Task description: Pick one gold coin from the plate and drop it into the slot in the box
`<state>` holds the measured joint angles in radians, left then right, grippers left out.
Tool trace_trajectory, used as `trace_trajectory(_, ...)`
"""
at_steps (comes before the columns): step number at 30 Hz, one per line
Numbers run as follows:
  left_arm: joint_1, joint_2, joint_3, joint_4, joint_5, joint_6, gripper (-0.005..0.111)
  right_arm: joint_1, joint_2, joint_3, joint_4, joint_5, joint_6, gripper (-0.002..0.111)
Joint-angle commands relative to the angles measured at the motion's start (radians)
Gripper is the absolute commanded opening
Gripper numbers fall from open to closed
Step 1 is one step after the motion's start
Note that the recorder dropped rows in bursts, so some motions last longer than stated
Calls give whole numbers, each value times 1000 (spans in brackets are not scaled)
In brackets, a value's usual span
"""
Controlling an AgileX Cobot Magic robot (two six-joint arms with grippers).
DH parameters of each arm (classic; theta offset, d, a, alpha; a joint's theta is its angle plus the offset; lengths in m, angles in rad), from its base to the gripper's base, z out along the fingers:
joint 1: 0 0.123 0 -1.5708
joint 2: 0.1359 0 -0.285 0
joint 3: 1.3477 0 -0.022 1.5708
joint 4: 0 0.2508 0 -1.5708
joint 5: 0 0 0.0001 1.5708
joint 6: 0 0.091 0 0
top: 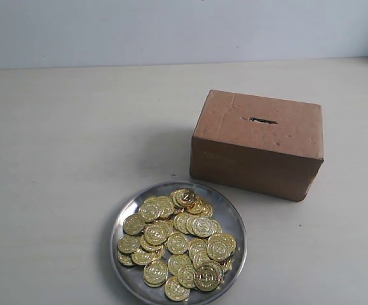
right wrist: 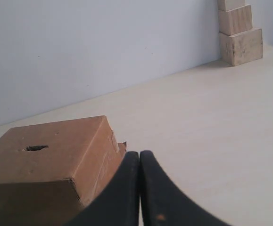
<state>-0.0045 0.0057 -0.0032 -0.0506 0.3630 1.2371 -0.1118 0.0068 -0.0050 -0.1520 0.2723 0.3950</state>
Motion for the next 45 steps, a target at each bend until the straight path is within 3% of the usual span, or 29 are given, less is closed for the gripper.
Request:
trace_trajectory(1, 5, -6, 3, -6, -6, 27, 0, -5, -7, 5, -5, -8, -2, 0)
trace_trajectory(3, 5, -6, 3, -6, -6, 129, 0, -5, -7, 5, -5, -10, -65, 0)
trace_trajectory(5, 5, -6, 3, -41, -6, 106, 0, -5, -7, 5, -5, -10, -113, 0)
trace_trajectory(8, 5, -6, 3, -212, -4, -257, 0, -5, -7, 5, -5, -10, -113, 0)
trace_trajectory(11, 5, -6, 3, -280, -2, -549, 0, -5, -7, 5, -5, -10, -113, 0)
trace_trajectory(13, 5, -6, 3, -285, -2, -638, 0, -5, -7, 5, -5, -10, -113, 0)
trace_trajectory(19, 5, -6, 3, -281, 6, -649, 0, -5, -7, 5, -5, -10, -113, 0)
trace_trajectory(27, 5, -6, 3, -281, 6, -902, 0, -5, -7, 5, -5, -10, -113, 0)
trace_trajectory(45, 5, -6, 3, -281, 6, -907, 0, -5, -7, 5, -5, -6, -163, 0)
